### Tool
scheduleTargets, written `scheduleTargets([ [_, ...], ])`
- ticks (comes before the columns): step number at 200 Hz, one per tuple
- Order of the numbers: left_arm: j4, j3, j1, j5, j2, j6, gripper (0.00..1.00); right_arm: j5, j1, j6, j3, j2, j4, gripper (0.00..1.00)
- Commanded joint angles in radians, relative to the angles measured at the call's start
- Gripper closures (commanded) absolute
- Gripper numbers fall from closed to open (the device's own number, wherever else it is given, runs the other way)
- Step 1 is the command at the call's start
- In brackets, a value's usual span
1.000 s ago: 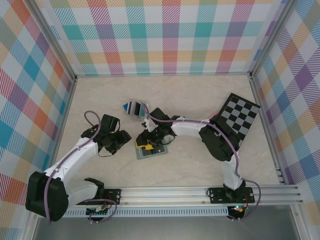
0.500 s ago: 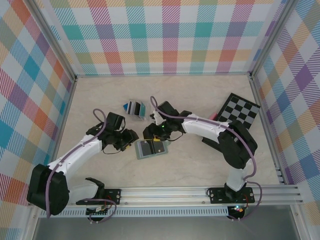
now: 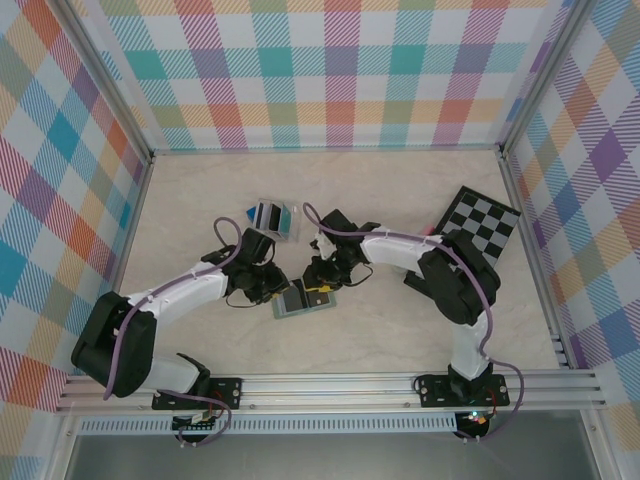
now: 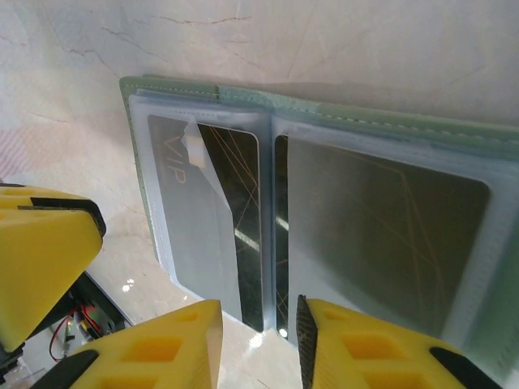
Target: Take the credit cards out of the card holder
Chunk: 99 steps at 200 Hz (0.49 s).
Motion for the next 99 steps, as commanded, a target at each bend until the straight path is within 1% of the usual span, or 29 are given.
scheduleTargets([
  [1,0.001,-0.037,-0.003,-0.029,0.026,-0.007,0.81,-0.067,0.005,-0.041,0.059,0.043,-0.025,0.7],
  [34,0.023,-0.045,-0.003,-0.019,0.063,-0.001,0.84,-0.088,0.005,-0.044,0.078,0.074,-0.024,0.72],
  [99,0.01,-0.047,-0.003,-0.023,0.091,0.011,0.86,-0.077,0.005,-0.069,0.117,0.122,-0.085,0.73],
])
